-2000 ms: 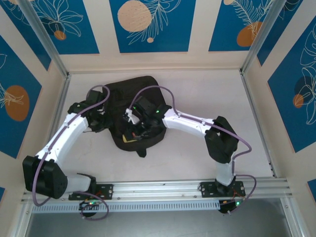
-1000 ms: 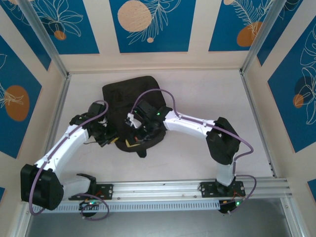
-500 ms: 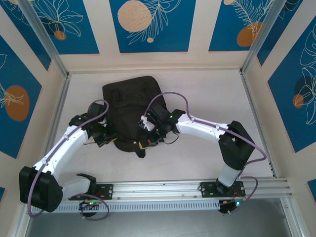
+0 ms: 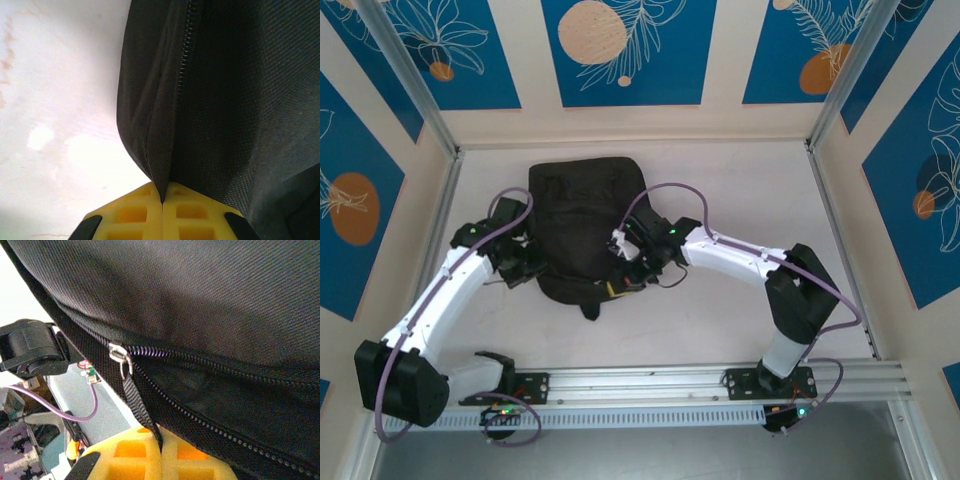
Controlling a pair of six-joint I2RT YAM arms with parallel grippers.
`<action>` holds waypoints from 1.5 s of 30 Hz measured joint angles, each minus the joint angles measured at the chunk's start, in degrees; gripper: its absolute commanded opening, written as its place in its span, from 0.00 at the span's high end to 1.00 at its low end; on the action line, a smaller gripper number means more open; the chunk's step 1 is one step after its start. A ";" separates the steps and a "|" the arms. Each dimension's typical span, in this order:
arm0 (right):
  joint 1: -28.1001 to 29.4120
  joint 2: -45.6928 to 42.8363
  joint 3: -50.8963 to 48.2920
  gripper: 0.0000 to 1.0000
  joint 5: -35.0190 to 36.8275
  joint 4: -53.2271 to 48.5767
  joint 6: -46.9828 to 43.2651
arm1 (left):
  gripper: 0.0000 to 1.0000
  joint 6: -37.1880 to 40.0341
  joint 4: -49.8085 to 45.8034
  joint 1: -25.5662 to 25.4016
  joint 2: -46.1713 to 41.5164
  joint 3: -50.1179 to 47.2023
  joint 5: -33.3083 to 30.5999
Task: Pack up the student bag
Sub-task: Zip the student bag at the center of the table.
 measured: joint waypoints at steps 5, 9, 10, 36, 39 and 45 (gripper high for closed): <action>4.09 7.85 10.78 1.00 0.35 -1.03 0.28 | 0.91 3.08 -3.56 2.82 5.97 7.82 -7.28; 5.40 13.70 18.05 1.00 0.85 -0.96 2.23 | 0.65 4.15 -3.89 6.34 8.15 9.97 -9.16; 5.51 14.69 19.28 1.00 1.07 -1.03 2.78 | 0.61 4.33 -3.74 6.75 7.96 10.12 -9.05; 4.98 17.64 22.84 1.00 2.43 -2.95 6.05 | 0.63 -12.41 -1.16 1.44 -5.20 -9.01 6.16; 5.68 17.62 22.84 1.00 2.27 -4.87 3.26 | 0.80 -12.11 0.20 1.31 -3.96 -9.05 6.27; 7.96 16.06 19.91 1.00 2.73 -6.91 -0.92 | 1.00 -9.99 1.90 1.20 -2.14 -9.86 6.60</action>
